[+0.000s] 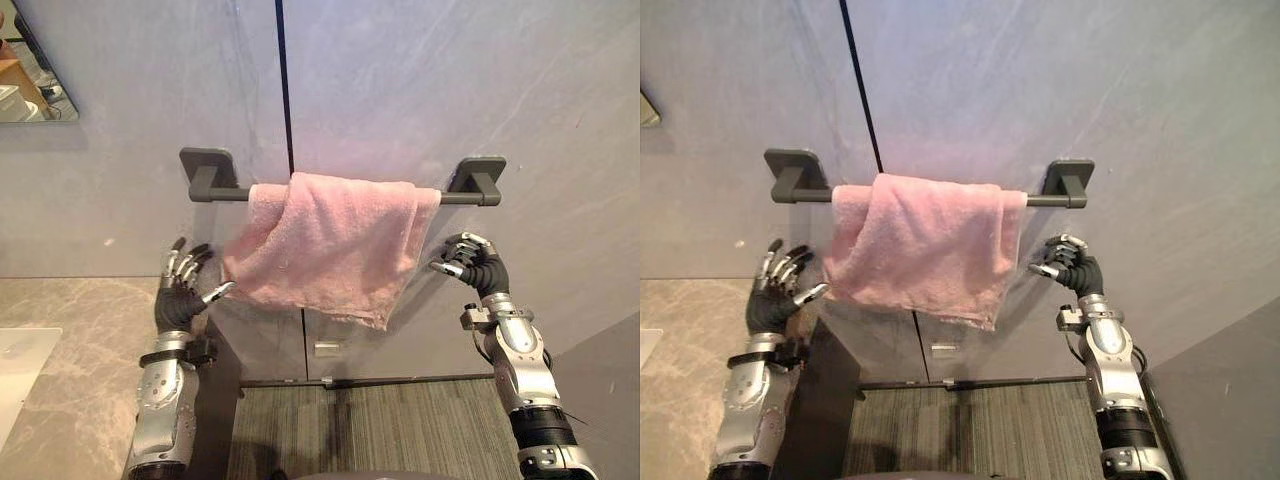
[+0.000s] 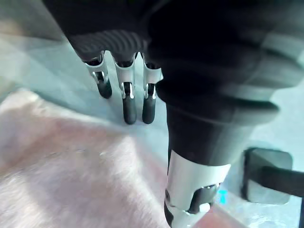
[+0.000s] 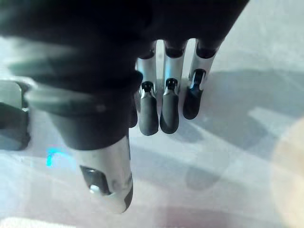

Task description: Organize washtable

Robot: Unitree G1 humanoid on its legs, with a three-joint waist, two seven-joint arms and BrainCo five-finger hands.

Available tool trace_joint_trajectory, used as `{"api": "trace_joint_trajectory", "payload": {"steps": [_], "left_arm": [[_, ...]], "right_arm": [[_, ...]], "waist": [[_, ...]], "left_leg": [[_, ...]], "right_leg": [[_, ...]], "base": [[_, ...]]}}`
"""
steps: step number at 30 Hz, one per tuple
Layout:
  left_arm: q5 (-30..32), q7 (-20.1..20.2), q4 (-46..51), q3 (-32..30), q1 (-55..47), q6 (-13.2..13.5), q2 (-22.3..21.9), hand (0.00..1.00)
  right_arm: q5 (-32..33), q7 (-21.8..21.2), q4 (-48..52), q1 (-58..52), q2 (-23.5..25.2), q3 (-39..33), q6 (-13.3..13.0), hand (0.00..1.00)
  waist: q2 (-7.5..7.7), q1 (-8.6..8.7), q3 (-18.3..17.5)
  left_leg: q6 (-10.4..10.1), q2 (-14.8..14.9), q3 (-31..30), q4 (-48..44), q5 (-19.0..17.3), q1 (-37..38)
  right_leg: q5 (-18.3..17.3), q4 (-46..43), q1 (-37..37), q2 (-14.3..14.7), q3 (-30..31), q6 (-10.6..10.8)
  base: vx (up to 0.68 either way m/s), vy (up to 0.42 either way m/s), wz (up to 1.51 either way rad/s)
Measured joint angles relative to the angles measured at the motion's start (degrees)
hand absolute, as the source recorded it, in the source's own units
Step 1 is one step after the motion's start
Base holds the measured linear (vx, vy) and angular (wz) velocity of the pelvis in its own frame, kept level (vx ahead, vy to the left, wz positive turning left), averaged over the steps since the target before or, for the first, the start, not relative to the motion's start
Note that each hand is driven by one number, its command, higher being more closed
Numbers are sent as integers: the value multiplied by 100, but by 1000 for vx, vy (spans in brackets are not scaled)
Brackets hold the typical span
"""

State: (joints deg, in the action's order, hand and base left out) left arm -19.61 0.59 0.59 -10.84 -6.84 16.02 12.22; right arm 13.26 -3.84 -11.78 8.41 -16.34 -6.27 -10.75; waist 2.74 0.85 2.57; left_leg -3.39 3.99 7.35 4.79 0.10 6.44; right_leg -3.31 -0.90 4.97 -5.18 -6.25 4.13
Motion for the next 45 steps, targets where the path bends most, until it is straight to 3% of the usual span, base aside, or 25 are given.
{"api": "trace_joint_trajectory", "payload": {"steps": [14,18,29,45], "left_arm": [[-97,65,153,-129,-587,6,-531,0],[-121,75,-216,-11,-629,0,-526,0],[102,324,-1230,622,-839,-189,-487,0],[920,259,-3162,830,-837,-308,-394,0]], "right_arm": [[-38,5,398,-680,54,-414,1,0],[-51,5,340,-908,174,-422,1,0],[-510,-58,-566,-1545,395,-156,17,0],[-954,-130,-2198,-1773,529,80,137,0]], "waist": [[-147,50,61],[-164,59,63],[-253,140,34],[-309,148,-1]], "left_leg": [[0,-16,-79,35,-2,-28],[-1,-7,-81,29,-3,-49],[-2,-6,-79,20,-3,-155],[-7,10,-56,-107,-6,-153]], "right_leg": [[-16,13,-7,-13,-80,16],[-24,14,-19,-3,-82,18],[-22,28,-117,-3,-136,18],[-22,-90,-138,-7,-122,16]], "base": [[-1,-1,1],[0,0,0],[0,0,0],[-33,-4,0]]}}
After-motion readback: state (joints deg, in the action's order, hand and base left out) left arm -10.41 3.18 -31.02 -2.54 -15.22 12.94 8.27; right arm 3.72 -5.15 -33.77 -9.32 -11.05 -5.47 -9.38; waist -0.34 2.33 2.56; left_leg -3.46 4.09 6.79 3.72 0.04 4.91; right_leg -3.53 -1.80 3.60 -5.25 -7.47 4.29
